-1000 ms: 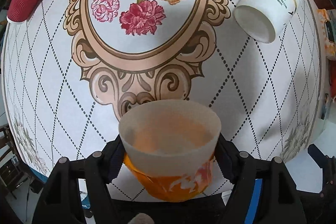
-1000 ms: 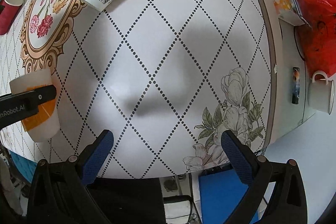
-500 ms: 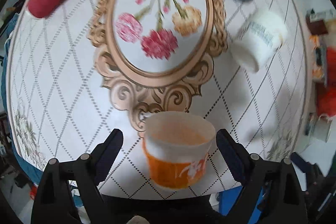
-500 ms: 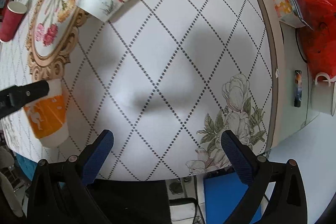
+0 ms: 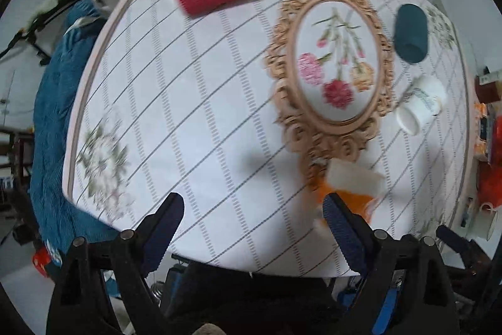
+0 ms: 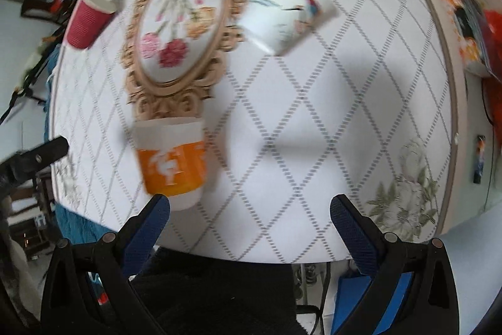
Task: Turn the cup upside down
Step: 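Lay the cup on its side on the cloth and open the left tool, then grasp the lying orange-and-white cup with the right tool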
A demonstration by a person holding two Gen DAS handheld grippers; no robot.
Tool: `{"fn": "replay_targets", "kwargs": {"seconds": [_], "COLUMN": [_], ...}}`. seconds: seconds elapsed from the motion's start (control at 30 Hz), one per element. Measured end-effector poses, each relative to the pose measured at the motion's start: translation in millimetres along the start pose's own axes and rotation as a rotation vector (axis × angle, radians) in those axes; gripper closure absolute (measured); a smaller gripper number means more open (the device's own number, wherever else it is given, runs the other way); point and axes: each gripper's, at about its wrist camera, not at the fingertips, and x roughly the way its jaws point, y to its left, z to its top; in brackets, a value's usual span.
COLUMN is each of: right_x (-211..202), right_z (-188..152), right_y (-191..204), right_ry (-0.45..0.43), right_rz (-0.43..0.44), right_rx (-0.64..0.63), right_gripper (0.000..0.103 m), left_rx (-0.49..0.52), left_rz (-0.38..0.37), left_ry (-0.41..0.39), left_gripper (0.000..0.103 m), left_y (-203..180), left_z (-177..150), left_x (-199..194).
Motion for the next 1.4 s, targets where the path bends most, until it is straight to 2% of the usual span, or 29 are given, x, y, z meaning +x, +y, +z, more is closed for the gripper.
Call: {"fn": "replay_targets", "kwargs": {"seconds": [0.17,0.4,0.6,0.8,0.9,1.1,1.23,1.4], "right_x": [-3.4,-20.5,-46.8,-63.1,-65.0,-40.7,-6.3,25.5], "right_z": [-6.2,-5.4,-4.2,-2.7,-9.0,-45.8,-78.3,-113.1], "right_y": [32.6,61.9,85.0,116.7,139.7,178.8,173.1,146.0], "right_ry": [0.008,-0.002,-0.032,-0.052,-0.07,-0.123,-0.097,-0.026], "right_rz": [0.009,-0.029,-0.131,-0.282,-0.387,-0.642,-0.857,-1.012], "right_rx": [-0.063,-0.116,-0.234,-0.455,-0.658,-1.295,-1.765,-2.256], "right_gripper": [0.0,0.0,0.0,0.0,0.0,0.0,0.0,0.0], "left_rx": [-0.056,-0.091,-0.114,-0.132,-0.131,-0.123,-0.125,-0.13], "left_rz": [0.006,-0.007,-0.03,-0.052,-0.057,-0.059,-0.059,-0.061], "left_ry": [0.015,-0.004,-0.021,-0.005,0.007,0.018,0.024,0.036], "left_gripper": [0.012,0.012,0.012,0.012,0.012,0.012,0.012,0.012], "left_y": [34.0,64.4,80.4,89.5,89.6,84.4,83.5,82.9], "left_z": [-12.1,-22.3,-23.6,-24.9,-25.7,-27.7,-27.6,-29.6], "left_x": [3.5,-0.2,4.0,18.6,27.3,38.4,43.8,51.4]}}
